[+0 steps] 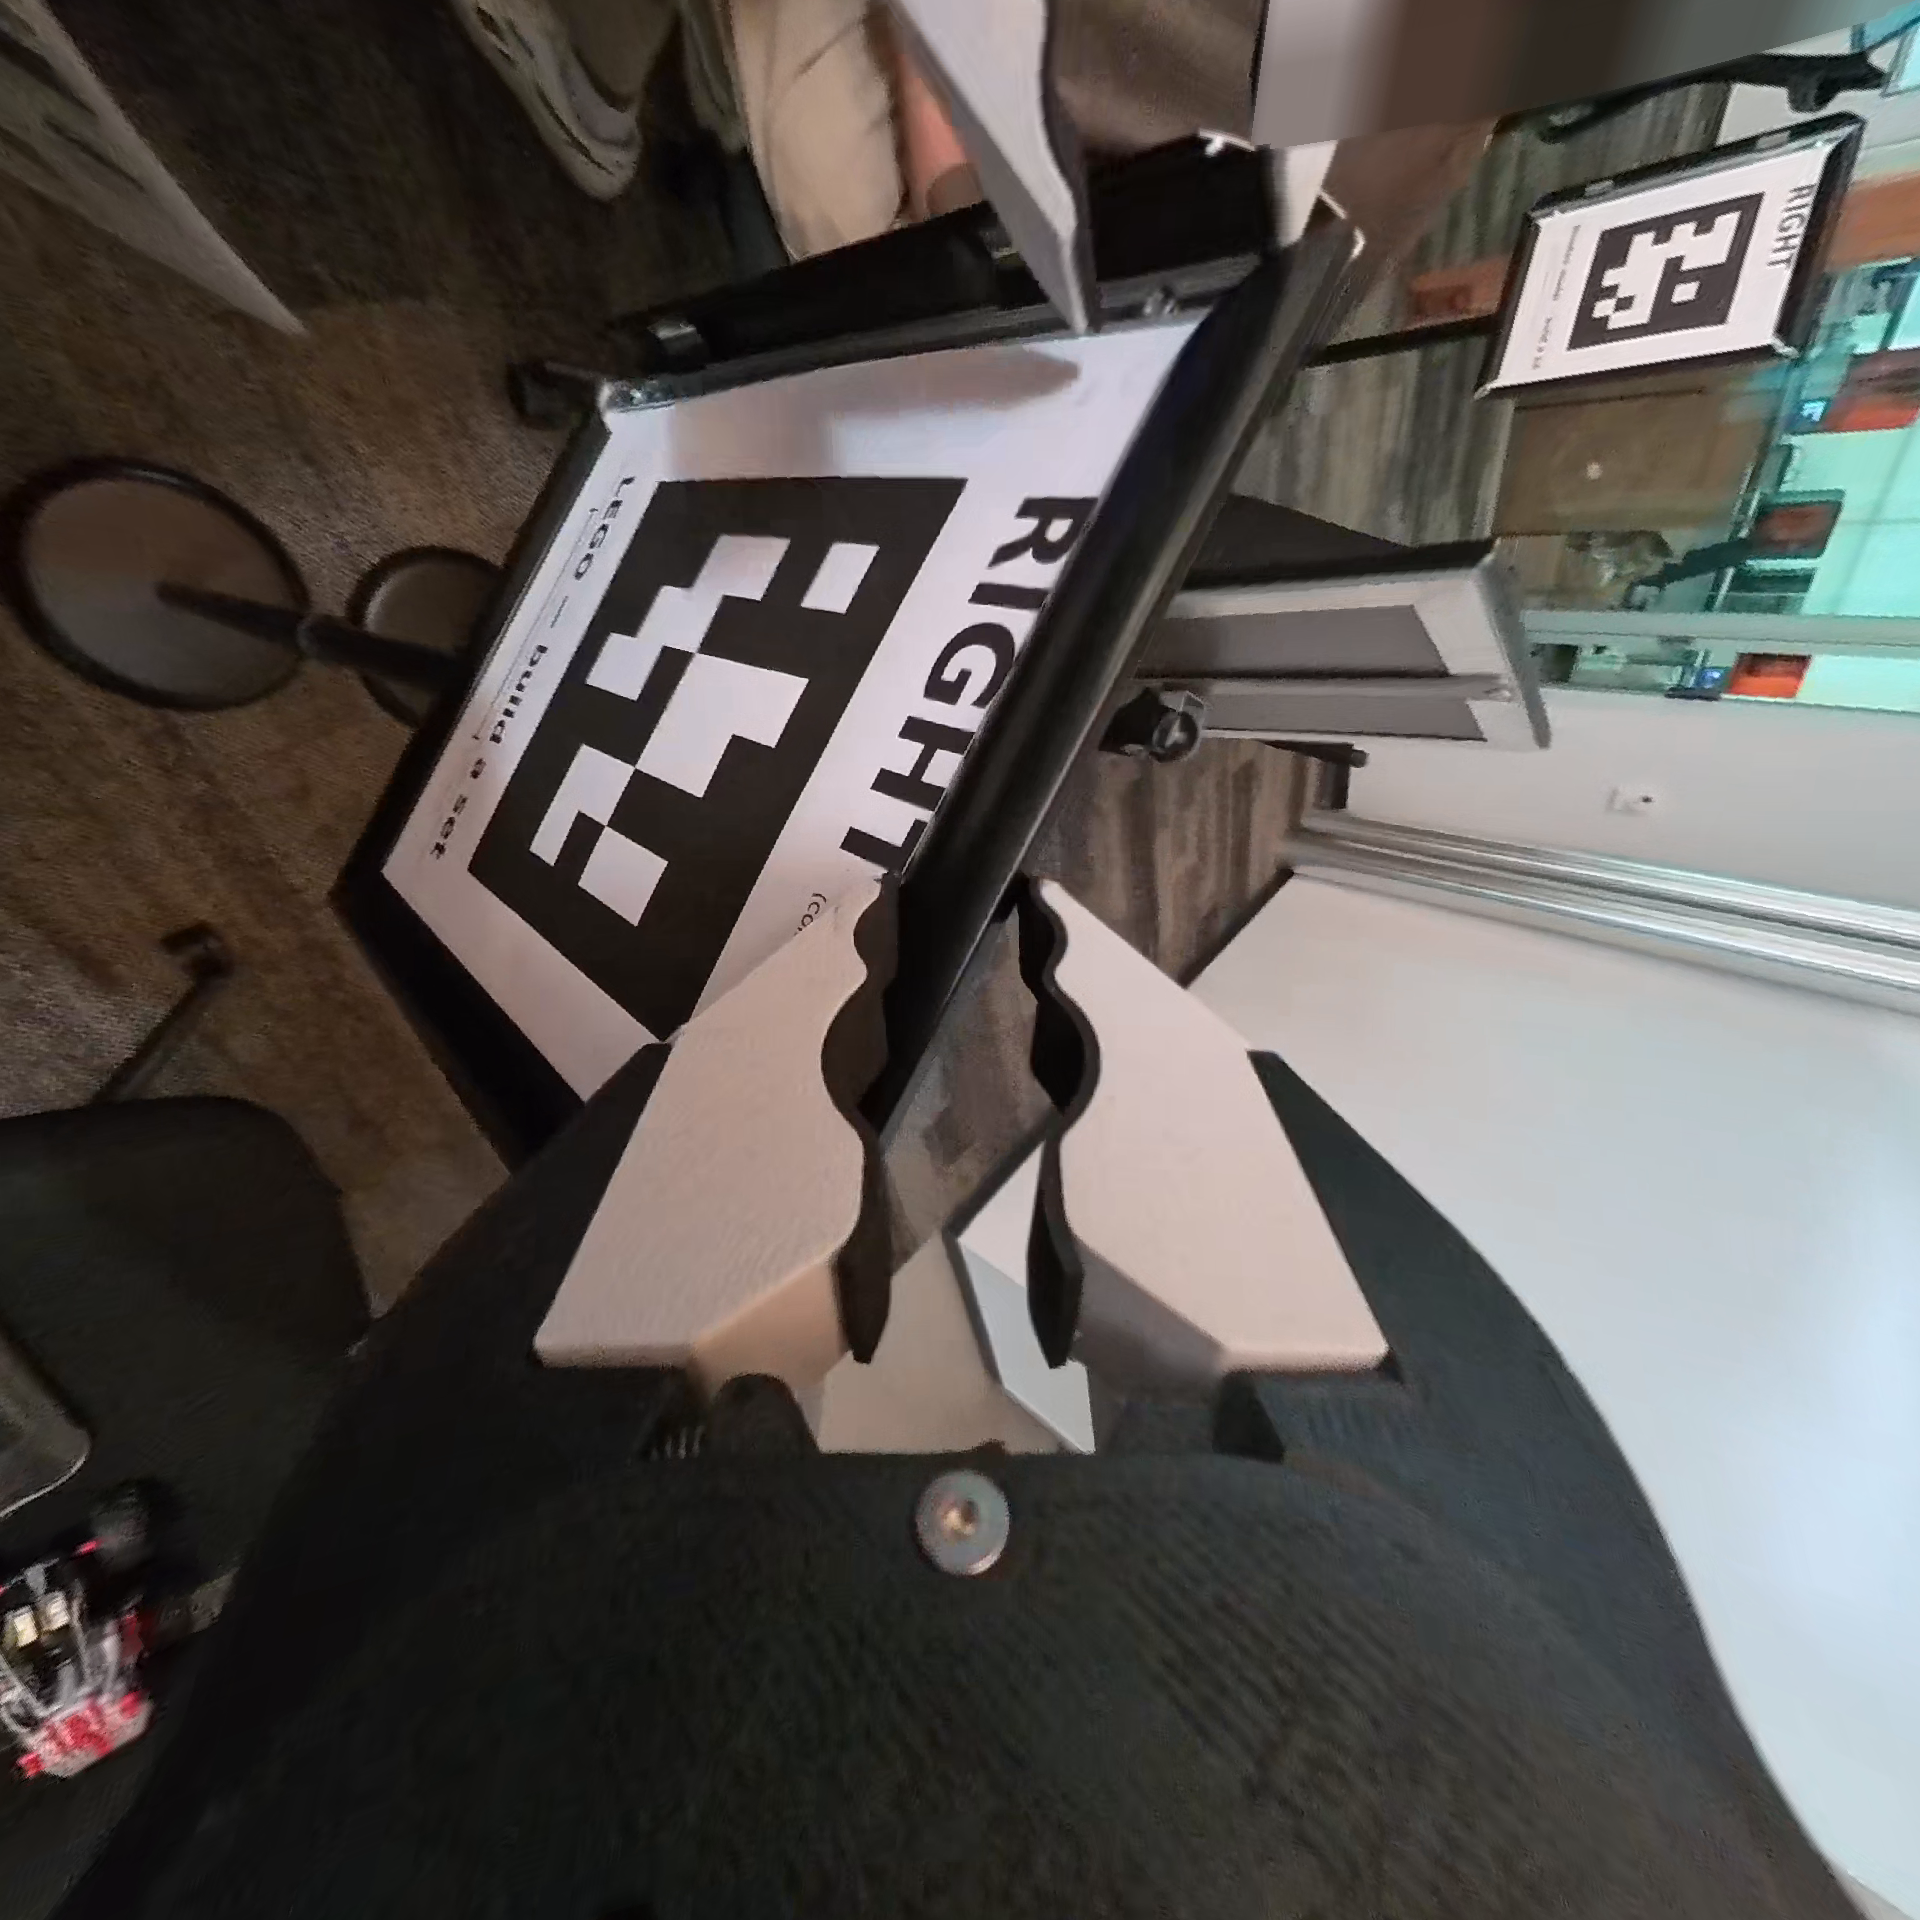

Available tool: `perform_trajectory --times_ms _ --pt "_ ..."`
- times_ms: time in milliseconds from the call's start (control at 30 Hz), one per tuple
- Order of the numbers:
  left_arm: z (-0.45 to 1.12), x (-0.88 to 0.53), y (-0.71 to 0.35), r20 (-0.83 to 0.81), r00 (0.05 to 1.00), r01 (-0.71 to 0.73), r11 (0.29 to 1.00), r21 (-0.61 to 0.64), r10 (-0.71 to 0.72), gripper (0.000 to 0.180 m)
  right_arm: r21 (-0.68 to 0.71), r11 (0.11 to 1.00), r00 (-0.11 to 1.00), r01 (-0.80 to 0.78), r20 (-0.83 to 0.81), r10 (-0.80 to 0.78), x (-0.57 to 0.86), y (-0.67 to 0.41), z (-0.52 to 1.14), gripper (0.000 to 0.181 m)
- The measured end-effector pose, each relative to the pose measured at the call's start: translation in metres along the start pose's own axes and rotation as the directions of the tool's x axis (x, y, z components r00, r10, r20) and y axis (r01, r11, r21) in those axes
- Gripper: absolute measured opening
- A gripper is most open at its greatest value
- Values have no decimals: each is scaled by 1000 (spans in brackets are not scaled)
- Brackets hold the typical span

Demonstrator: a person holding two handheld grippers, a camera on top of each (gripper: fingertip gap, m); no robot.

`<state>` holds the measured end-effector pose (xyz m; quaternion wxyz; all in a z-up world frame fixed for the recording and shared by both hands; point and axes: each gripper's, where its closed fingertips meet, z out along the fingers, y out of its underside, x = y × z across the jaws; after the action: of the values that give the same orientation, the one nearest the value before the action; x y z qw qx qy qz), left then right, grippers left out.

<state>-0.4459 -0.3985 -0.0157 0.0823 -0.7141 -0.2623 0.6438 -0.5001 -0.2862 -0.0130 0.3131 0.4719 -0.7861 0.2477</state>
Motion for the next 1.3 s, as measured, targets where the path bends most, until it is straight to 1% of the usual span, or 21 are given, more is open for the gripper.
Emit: perform_trajectory --times_ms 33,100,133,167,233,267,300,367,433,467,500,567,600,667,733,800,833,1000,1100,1200,1300 --pt "1 -1 1 47 995 -84 996 -26 85 28 -1 1000 1000 -4 6 5 1 3 0 22" --pt "0 -15 1 163 967 -189 980 -66 198 35 3 1000 1000 -22 7 22 2 5 1 21" --pt "-3 -23 3 212 954 -199 976 -86 213 38 12 999 1000 -31 1 31 3 5 3 21" --pt "-5 -27 4 234 950 -188 977 -96 206 42 16 999 999 -38 -6 38 3 5 4 21" --pt "-6 -25 -4 230 960 -158 987 -31 161 43 14 999 999 -32 -17 32 4 3 6 21" --pt "-5 -22 -9 225 961 -167 986 1 163 44 10 1000 999 -30 -18 30 3 2 7 21" --pt "-4 -21 -10 231 955 -189 982 1 184 42 6 1000 999 -29 -18 30 3 1 6 21" --pt "-1 -25 -5 273 934 -228 973 -39 230 41 6 1000 999 -30 -18 30 2 -1 8 21" --pt "-2 -29 -8 333 898 -293 956 -35 287 40 13 999 999 -37 -11 37 2 -3 8 21" --pt "-1 -28 -9 345 869 -360 932 -50 354 40 16 999 999 -39 -8 39 2 -3 8 21" --pt "0 -26 -9 352 826 -444 893 -74 440 36 17 999 999 -40 -8 41 2 -3 8 21" --pt "2 -22 -13 370 711 -603 789 -116 598 29 10 999 999 -38 -13 38 2 -3 9 21" --pt "2 -21 -15 385 654 -660 740 -130 651 28 9 999 999 -42 -12 42 2 -3 10 21" --pt "3 -20 -18 404 561 -741 656 -144 722 26 8 999 999 -50 -12 50 1 -3 10 21" --pt "7 -17 -17 399 502 -795 591 -138 768 20 4 999 998 -53 -19 53 1 -2 10 21" --pt "8 -16 -17 412 482 -816 567 -110 773 15 6 998 998 -66 -19 66 0 -1 10 20" --pt "7 -16 -18 410 493 -815 572 -89 767 12 8 998 997 -70 -24 70 0 -1 10 20" --pt "5 -16 -21 348 595 -777 629 19 725 11 4 998 996 -57 -68 57 -2 -1 9 22" --pt "5 -16 -20 262 696 -705 705 73 669 10 2 999 991 -45 -123 45 -1 -2 11 23" --pt "4 -18 -22 175 799 -598 791 126 576 8 -41 999 985 -13 -173 6 -2 1 16 28" --pt "5 -23 -21 114 869 -494 857 147 482 2 -56 998 977 -5 -212 -7 -2 4 19 35"
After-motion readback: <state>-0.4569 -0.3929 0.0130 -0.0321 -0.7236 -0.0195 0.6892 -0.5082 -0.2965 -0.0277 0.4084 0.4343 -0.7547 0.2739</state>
